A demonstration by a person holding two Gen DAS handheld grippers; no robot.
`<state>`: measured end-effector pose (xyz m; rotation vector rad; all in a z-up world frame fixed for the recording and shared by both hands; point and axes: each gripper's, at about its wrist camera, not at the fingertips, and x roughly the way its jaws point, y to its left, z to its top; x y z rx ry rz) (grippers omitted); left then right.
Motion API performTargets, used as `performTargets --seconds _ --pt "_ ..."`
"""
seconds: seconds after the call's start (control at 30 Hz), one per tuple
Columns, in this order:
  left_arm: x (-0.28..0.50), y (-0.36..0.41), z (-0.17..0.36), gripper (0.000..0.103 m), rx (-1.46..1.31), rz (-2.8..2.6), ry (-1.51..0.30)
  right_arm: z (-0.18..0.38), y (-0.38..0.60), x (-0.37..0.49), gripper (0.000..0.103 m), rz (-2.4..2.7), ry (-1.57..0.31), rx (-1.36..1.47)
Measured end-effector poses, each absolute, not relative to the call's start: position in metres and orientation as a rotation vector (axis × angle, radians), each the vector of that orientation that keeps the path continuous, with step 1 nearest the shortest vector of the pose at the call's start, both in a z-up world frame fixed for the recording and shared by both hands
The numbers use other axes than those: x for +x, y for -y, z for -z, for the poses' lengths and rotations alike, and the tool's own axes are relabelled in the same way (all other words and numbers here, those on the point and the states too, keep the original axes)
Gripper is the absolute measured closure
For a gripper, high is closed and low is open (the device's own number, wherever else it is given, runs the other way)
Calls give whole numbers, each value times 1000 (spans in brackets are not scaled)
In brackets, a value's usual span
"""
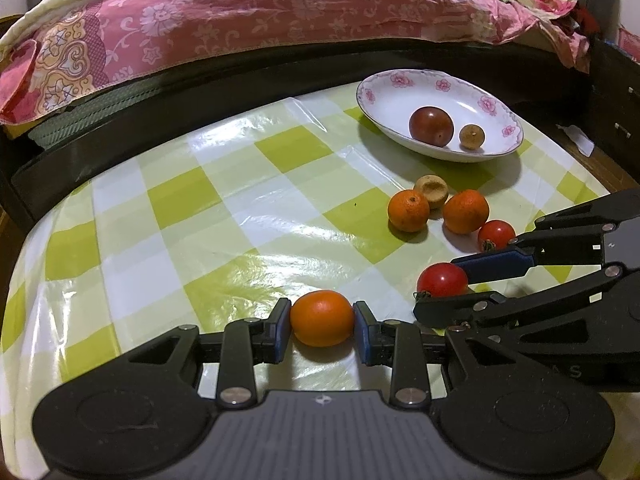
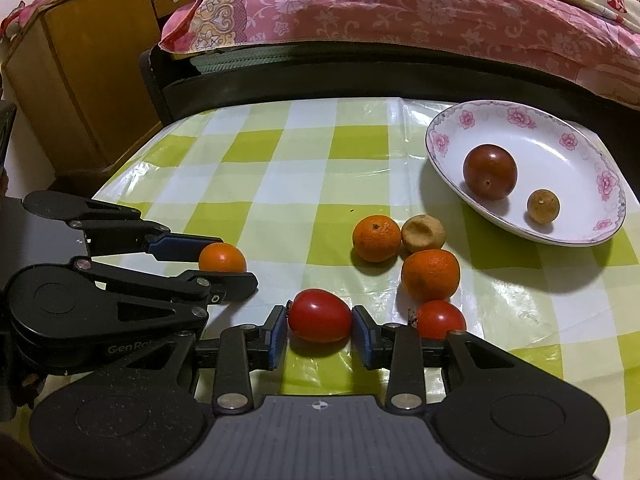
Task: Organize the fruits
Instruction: 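Carry the tangerine and tomato over the white plate and open both tools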
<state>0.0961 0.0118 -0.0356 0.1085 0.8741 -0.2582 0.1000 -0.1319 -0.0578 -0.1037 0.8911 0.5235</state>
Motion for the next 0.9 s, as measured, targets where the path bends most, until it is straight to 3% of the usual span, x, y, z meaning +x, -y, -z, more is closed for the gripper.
performTargets --seconds 0.9 --pt "123 36 -3 63 105 333 -774 21 186 113 73 -396 -816 61"
